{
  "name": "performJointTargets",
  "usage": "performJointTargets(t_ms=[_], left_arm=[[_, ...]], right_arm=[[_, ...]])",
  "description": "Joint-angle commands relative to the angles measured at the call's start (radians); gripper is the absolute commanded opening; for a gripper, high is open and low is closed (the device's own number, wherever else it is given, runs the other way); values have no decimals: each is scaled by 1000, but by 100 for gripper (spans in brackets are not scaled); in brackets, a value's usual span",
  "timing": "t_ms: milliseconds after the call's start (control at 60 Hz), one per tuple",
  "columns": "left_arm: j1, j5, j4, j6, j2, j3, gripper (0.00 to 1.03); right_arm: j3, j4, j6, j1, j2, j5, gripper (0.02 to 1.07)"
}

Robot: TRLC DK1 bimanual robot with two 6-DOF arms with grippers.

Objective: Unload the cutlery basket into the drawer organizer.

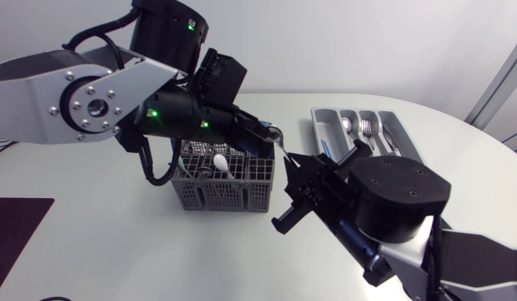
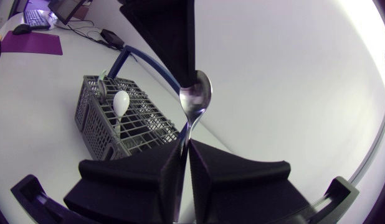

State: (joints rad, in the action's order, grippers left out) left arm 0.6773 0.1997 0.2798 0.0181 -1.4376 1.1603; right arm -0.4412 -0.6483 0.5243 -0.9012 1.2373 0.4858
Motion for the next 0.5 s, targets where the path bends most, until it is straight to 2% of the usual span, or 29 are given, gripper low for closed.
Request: performJointTargets(t_ms=[0,483], left_arm=[[10,4,-4,-29,-4,-2,4],[10,4,-2,-26,3,-5,5]], right_arm=[[10,-4,-3,7,11,10,11],[15,1,-4,19,5,11,8]])
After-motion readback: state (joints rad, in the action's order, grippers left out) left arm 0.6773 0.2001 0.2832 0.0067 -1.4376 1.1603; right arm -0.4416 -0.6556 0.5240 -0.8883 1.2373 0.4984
